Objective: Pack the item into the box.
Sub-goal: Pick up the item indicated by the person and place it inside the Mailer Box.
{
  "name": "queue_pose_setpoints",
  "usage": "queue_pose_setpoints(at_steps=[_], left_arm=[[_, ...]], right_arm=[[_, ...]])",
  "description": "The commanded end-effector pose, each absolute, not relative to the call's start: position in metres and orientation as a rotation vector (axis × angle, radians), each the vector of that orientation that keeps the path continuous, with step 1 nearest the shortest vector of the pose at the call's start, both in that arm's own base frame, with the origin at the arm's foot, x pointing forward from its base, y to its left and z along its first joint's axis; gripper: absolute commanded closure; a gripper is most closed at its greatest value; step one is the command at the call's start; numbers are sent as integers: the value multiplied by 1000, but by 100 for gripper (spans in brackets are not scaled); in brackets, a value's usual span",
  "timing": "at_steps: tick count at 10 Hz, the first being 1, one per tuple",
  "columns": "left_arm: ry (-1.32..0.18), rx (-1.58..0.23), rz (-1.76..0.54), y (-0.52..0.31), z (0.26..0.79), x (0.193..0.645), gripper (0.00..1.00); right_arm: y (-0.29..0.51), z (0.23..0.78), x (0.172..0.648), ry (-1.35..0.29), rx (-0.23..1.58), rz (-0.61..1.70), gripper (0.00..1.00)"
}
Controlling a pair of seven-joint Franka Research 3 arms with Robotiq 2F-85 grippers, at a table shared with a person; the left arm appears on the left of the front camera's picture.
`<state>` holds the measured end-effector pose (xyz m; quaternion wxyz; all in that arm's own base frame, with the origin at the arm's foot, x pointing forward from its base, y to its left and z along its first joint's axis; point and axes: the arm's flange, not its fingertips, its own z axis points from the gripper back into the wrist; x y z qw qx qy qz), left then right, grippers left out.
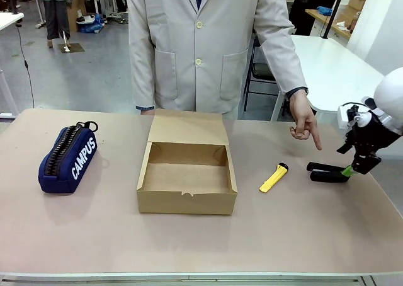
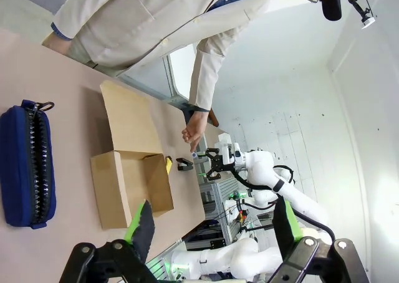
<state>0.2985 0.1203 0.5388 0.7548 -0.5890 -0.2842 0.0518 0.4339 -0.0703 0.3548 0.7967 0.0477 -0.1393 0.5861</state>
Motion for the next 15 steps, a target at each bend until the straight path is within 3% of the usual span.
queue_pose_setpoints(at_steps=[1, 7, 15], left_arm=[[-643, -1295, 91, 120, 541, 300, 0], [-643, -1295, 91, 120, 541, 300, 0], [-643, -1295, 91, 120, 541, 300, 0]], right_arm=[[-75, 336, 451, -416, 174, 1319, 0], [-62, 309, 455, -283, 225, 1349, 0], [-62, 299, 458, -269, 222, 1313, 0]])
